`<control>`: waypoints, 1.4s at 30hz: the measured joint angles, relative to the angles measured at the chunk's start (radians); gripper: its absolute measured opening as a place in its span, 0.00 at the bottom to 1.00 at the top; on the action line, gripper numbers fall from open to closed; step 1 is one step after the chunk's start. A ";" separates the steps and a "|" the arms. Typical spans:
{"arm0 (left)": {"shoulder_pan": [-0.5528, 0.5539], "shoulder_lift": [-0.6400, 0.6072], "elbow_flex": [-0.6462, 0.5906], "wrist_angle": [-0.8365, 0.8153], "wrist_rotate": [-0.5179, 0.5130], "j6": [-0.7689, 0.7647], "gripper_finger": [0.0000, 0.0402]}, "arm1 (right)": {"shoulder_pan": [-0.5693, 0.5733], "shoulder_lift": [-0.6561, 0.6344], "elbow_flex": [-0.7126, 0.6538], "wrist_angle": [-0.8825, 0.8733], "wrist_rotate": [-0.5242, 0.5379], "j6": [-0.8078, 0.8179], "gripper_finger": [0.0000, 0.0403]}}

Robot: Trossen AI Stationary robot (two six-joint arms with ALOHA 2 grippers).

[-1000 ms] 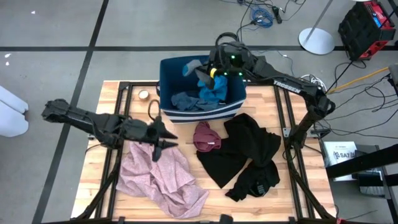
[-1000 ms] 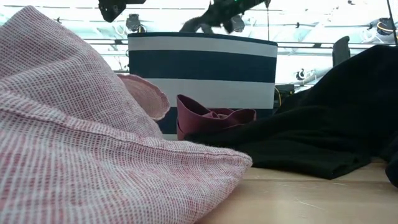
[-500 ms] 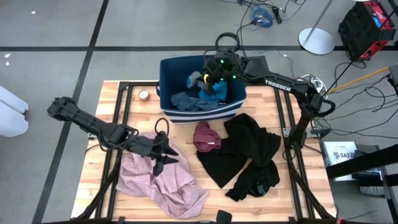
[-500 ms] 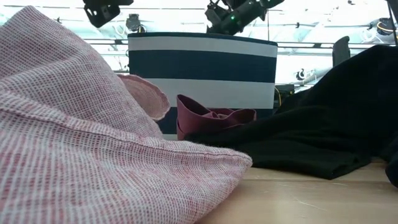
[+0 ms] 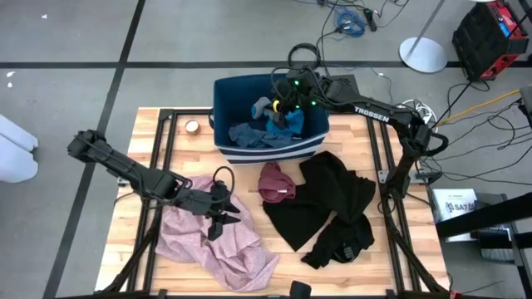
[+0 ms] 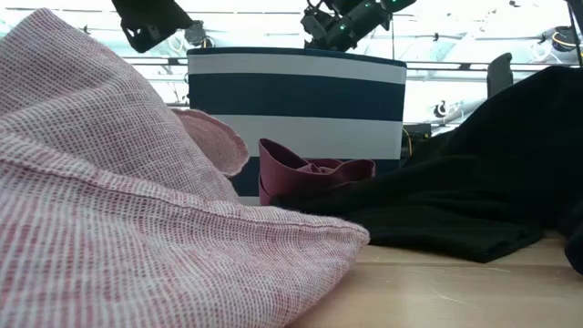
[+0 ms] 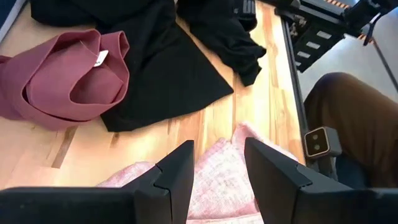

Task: Sort clothes
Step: Put the gray sock into the blue laundry bin, then put the maroon boxer shorts into the blue laundry bin

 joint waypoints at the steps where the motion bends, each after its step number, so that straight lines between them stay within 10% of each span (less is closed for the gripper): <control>1: 0.000 0.006 0.000 0.000 -0.001 0.000 0.38 | 0.000 0.000 0.000 0.000 0.000 -0.005 0.04; 18: 0.000 0.096 0.000 0.011 -0.007 0.025 0.38 | -0.001 -0.001 0.086 -0.145 0.119 -0.104 0.51; 31: 0.006 0.164 0.002 0.101 -0.248 0.232 0.38 | 0.142 -0.092 0.413 -0.806 0.072 -0.067 0.53; 37: 0.072 0.231 0.002 0.112 -0.275 0.181 0.38 | 0.367 -0.277 0.224 -0.794 0.143 0.072 0.53; 42: 0.127 0.294 0.002 0.153 -0.276 0.175 0.38 | 0.606 -0.518 -0.237 -0.492 0.399 0.261 0.53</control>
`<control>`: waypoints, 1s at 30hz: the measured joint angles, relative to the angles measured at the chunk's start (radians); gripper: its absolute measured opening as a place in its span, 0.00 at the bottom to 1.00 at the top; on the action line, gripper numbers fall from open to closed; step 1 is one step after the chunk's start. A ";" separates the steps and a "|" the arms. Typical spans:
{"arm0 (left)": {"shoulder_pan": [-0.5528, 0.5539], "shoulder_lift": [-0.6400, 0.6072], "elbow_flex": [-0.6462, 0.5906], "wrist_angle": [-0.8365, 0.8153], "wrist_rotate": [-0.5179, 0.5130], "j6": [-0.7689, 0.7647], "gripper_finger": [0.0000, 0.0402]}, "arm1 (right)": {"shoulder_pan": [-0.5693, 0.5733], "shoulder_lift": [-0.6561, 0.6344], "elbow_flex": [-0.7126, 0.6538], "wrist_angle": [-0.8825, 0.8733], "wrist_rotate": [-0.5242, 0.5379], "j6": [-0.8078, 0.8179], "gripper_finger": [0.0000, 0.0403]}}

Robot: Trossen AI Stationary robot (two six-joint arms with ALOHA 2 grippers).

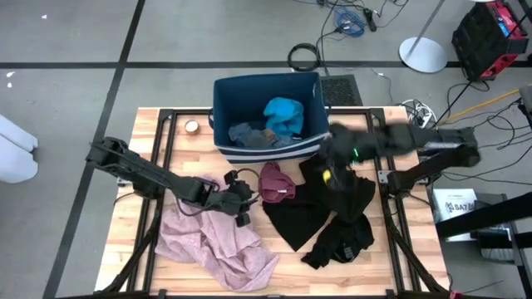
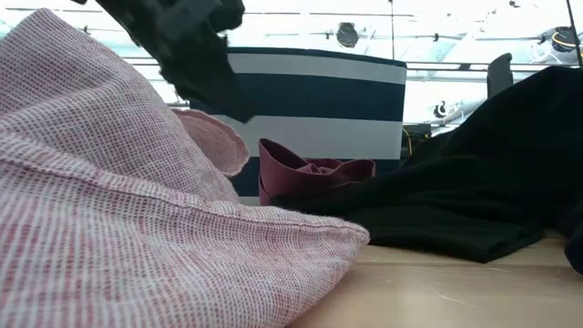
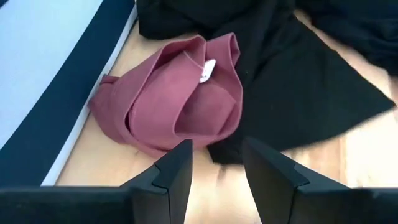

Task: Sort clothes
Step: Put the maroon boxer shorts into the blue laundry bin

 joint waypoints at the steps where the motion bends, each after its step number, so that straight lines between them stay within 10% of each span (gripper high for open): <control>1: 0.007 0.011 0.000 0.017 0.000 0.000 0.38 | 0.040 -0.044 -0.110 0.098 0.039 0.034 0.53; 10: 0.024 0.081 0.000 0.043 0.001 -0.012 0.38 | 0.129 -0.042 -0.889 1.247 0.112 0.115 0.53; 30: 0.022 0.080 -0.001 0.069 0.026 -0.053 0.38 | -0.003 0.211 -0.937 1.284 0.058 -0.126 0.53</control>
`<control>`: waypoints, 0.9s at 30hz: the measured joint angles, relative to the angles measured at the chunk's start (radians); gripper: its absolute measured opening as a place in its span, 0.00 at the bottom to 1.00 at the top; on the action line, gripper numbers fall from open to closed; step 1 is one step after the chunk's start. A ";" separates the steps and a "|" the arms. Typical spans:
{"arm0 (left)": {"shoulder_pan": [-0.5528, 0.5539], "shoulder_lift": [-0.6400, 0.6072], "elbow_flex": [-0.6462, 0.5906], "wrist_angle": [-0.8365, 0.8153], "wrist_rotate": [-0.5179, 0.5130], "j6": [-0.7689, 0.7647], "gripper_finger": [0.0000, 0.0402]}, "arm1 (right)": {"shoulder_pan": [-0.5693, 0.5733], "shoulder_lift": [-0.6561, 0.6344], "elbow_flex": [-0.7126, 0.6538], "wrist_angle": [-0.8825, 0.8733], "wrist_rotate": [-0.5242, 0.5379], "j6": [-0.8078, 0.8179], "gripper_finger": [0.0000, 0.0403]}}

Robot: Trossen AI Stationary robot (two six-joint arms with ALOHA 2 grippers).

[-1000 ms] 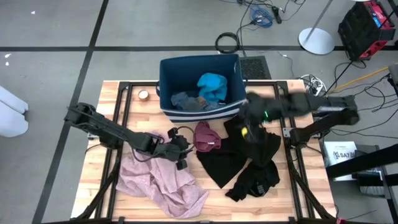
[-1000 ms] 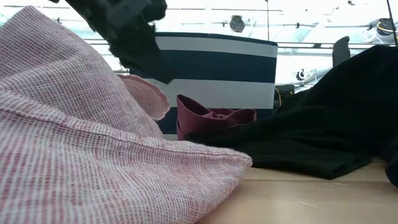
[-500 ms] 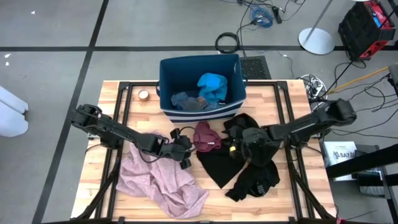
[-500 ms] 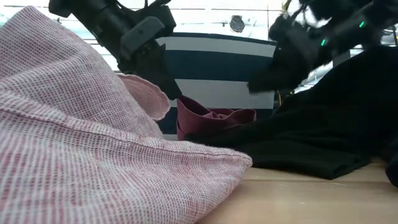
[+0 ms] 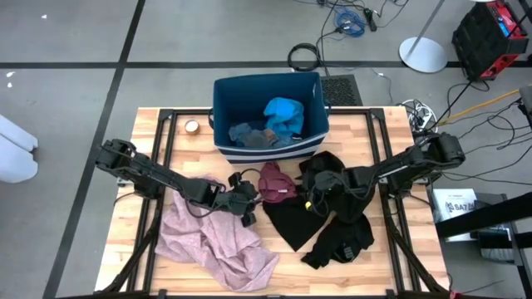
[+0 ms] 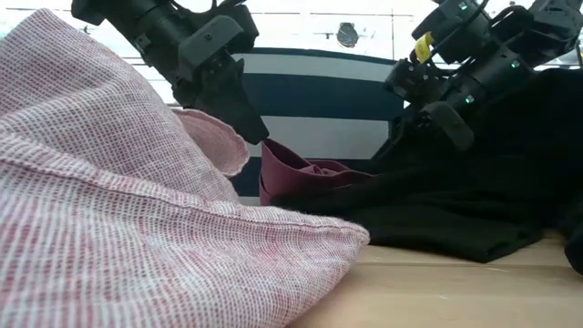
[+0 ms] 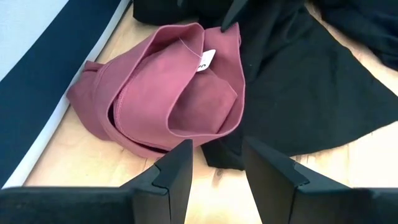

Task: Sort clothes
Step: Put the maroon boxer shorts into the blue laundry bin

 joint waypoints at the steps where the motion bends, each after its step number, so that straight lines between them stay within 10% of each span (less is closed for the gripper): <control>1: 0.000 0.000 0.000 0.000 0.000 0.000 0.38 | 0.000 -0.007 0.000 0.001 0.000 -0.006 0.53; 27: 0.000 -0.001 0.000 -0.001 0.004 -0.001 0.38 | 0.022 0.048 0.024 0.027 0.118 -0.022 0.53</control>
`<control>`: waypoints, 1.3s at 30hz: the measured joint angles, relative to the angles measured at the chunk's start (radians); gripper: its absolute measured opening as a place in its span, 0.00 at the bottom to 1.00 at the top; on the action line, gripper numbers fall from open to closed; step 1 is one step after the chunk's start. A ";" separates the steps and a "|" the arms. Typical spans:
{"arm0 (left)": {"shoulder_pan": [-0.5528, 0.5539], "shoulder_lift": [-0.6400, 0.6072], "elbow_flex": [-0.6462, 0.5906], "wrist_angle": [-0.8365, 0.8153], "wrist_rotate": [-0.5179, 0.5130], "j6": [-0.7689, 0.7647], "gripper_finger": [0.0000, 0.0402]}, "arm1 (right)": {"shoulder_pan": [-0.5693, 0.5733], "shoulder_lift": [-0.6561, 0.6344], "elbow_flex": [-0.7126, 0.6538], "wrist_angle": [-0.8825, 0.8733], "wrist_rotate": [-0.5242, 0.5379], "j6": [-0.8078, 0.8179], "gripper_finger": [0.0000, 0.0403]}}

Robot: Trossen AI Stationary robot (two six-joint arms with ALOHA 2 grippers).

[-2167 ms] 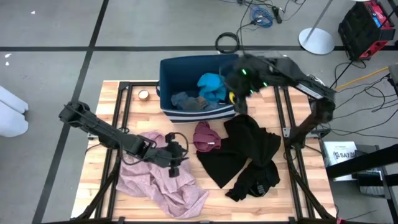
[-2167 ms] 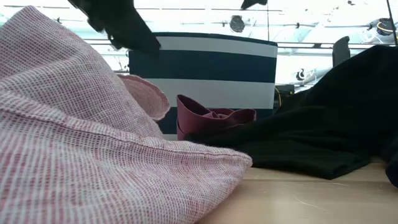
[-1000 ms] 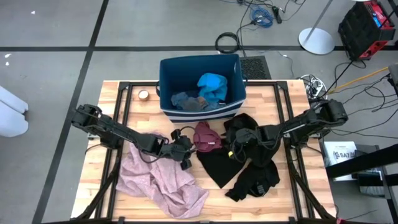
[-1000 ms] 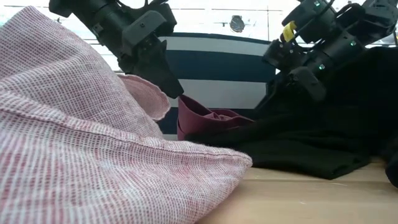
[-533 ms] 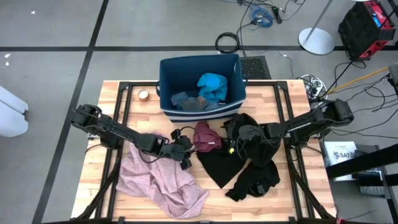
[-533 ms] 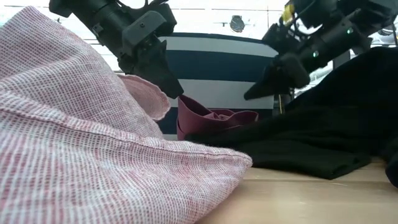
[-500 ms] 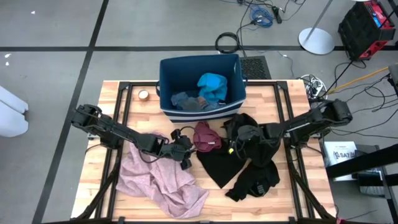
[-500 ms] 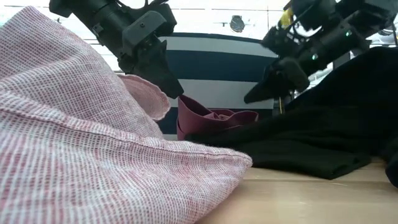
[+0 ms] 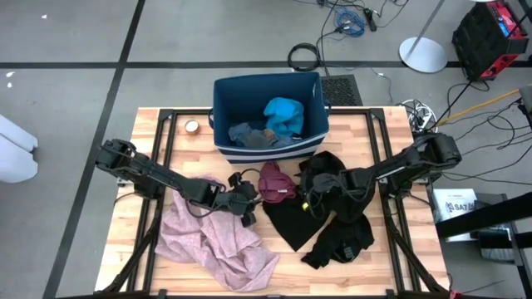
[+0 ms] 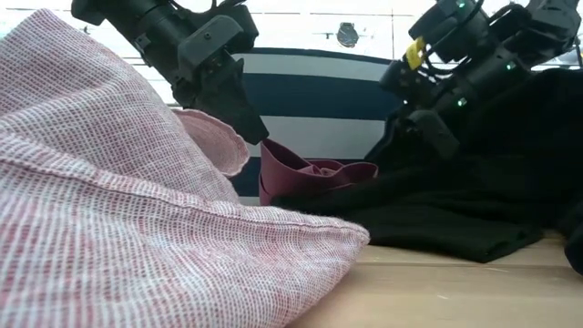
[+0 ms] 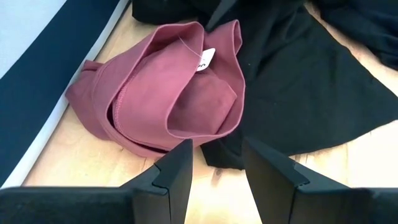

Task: Sort clothes
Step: Put the maroon boxer shorts into the blue laundry bin

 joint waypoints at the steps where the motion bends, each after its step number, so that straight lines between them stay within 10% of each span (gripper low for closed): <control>1: 0.000 0.000 0.000 0.001 0.000 0.000 0.38 | 0.000 0.010 0.000 0.008 0.000 0.002 0.53; 24: -0.006 0.000 0.000 0.002 0.003 -0.026 0.37 | 0.033 0.214 0.094 0.086 0.074 -0.068 0.52; 34: -0.027 0.000 0.000 -0.005 0.006 -0.026 0.37 | 0.035 0.233 0.188 -0.110 0.083 -0.097 0.04; 39: -0.033 0.000 0.000 -0.007 0.007 -0.026 0.37 | 0.040 0.115 0.265 -0.316 0.159 -0.123 0.01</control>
